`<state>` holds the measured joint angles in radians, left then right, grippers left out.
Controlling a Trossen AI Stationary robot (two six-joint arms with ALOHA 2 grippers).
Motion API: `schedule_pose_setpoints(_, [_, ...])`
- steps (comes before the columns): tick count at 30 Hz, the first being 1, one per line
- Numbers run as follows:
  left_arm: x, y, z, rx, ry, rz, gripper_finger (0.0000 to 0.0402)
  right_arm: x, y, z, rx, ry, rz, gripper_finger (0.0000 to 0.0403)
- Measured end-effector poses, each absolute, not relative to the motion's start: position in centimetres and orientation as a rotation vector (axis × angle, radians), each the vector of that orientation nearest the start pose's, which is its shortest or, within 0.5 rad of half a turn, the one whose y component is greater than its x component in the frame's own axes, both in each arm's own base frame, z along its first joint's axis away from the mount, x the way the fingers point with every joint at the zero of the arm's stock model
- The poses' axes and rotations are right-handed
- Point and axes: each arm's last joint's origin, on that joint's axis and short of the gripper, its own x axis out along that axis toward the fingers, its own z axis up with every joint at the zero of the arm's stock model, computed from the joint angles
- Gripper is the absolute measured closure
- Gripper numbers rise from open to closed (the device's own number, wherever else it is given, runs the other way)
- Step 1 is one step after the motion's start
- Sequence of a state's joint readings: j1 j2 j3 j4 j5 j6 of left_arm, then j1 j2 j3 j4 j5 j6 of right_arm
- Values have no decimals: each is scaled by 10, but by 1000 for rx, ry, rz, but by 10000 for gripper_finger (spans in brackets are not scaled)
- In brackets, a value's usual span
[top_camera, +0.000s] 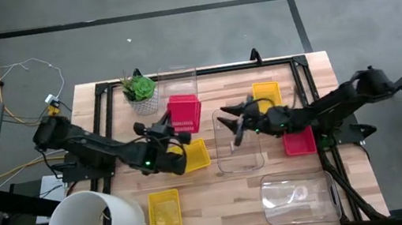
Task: Stack baskets by color
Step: Stack the left red bin on the stacked red bin
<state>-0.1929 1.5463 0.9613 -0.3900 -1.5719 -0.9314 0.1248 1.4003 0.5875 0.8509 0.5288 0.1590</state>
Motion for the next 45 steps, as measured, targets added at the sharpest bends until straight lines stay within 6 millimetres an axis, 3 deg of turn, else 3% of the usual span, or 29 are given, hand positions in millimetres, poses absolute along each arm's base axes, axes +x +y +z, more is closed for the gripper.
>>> schedule_pose_setpoints(5, [306,-22,203,31,26,1406,401,308,21,222,78,9,-531,226])
schedule_pose_setpoints(10, [311,-24,194,25,21,1401,401,326,21,216,28,73,-648,226])
schedule_pose_setpoints(25, [316,-41,199,-33,-27,1349,401,334,21,212,89,74,-675,231])
schedule_pose_setpoints(29, [318,-42,201,-33,-25,1348,401,334,20,212,92,74,-678,271])
schedule_pose_setpoints(36, [320,-43,203,-11,-7,1347,397,334,19,212,85,78,-663,392])
schedule_pose_setpoints(45, [325,-39,210,75,130,1287,359,334,18,213,63,76,-702,398])
